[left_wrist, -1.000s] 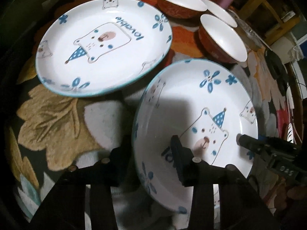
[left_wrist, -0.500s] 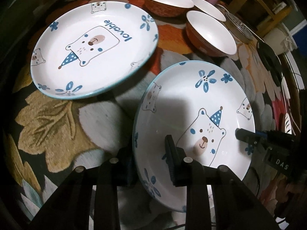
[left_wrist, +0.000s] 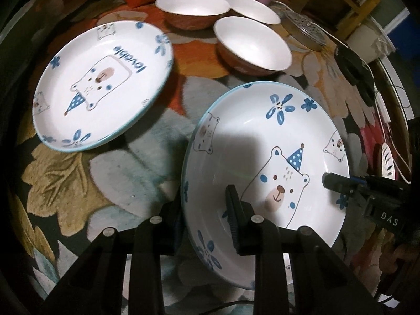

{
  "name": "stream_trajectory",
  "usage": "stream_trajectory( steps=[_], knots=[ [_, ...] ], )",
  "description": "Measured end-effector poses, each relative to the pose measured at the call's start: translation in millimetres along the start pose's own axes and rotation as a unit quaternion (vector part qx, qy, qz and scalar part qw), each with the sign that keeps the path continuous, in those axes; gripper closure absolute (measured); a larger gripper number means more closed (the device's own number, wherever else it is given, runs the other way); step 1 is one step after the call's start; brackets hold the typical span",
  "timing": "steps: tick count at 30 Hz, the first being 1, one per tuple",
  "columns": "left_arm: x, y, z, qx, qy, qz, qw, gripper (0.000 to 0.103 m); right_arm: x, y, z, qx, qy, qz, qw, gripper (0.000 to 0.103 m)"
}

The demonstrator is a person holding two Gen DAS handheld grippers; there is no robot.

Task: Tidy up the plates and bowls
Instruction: 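Carry the bear plate with the left gripper onto the leaf-pattern plate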

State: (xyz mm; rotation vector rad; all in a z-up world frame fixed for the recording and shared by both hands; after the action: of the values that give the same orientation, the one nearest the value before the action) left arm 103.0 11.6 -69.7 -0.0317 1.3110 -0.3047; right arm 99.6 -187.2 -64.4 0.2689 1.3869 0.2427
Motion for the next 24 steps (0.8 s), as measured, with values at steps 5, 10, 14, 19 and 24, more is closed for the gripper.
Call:
stream_trajectory(
  steps=[5,10,14,19,24],
  knots=[
    [0,-22,7,0.020,0.003,-0.006,0.9998,0.074,-11,-17,0,0.016,-0.006,-0.001,1.000,0.091],
    [-1,-47,15,0.040,0.004,-0.012,0.9991,0.074,-25,-37,-1,0.036,-0.015,-0.004,0.999,0.091],
    [-1,-71,22,0.058,0.003,-0.019,0.9981,0.074,-40,-55,-2,0.051,-0.024,-0.006,0.998,0.091],
    [3,-111,33,0.084,0.007,-0.033,0.9959,0.074,-60,-83,-8,0.075,-0.034,-0.013,0.997,0.091],
    [6,-157,39,0.121,0.012,-0.046,0.9915,0.074,-81,-118,-17,0.104,-0.042,-0.026,0.993,0.091]
  ],
)
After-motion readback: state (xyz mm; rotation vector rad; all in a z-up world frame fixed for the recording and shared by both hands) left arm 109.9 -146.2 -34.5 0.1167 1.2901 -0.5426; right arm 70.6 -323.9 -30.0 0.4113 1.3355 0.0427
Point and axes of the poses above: each gripper's, at about its wrist camera, not at the fingertips, and x roughly the way its jaws point, y to its left, z to its top, the point moved 2 cm from there along x, roughly the way its jaws point, and after that the axes turned 7 degrees about x, right-handed, at the moved point
